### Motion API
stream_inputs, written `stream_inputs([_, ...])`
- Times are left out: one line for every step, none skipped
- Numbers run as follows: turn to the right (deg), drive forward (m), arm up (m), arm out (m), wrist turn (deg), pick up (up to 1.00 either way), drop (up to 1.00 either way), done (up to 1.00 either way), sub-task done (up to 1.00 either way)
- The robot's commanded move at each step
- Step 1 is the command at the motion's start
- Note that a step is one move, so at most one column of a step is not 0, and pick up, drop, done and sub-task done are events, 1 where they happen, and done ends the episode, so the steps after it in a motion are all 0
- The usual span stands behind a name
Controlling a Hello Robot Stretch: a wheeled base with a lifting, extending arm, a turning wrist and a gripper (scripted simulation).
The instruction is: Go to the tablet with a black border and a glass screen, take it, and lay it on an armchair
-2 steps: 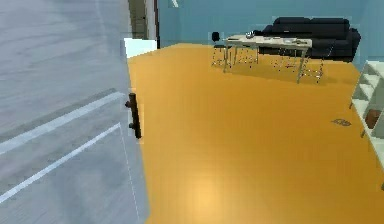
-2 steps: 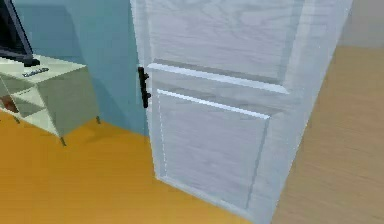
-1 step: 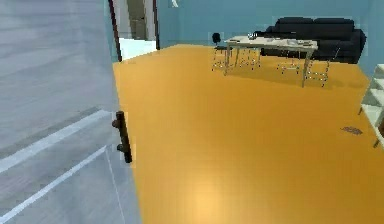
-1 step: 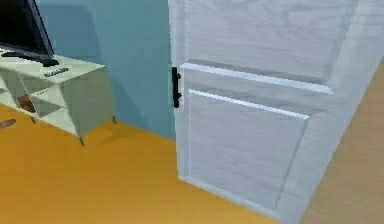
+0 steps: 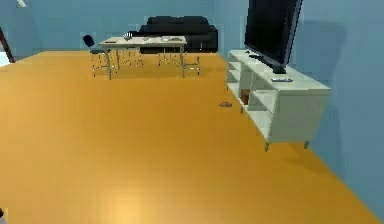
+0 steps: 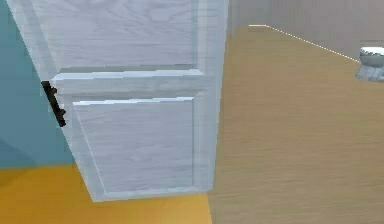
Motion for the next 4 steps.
stream_inputs([0.0, 0.25, 0.0, 0.0, 0.0, 0.0, 0.0, 0.0, 0.0])
stream_inputs([0.0, 1.0, 0.0, 0.0, 0.0, 0.0, 0.0, 0.0, 0.0])
stream_inputs([0.0, 1.0, 0.0, 0.0, 0.0, 0.0, 0.0, 0.0, 0.0])
stream_inputs([0.0, 1.0, 0.0, 0.0, 0.0, 0.0, 0.0, 0.0, 0.0])
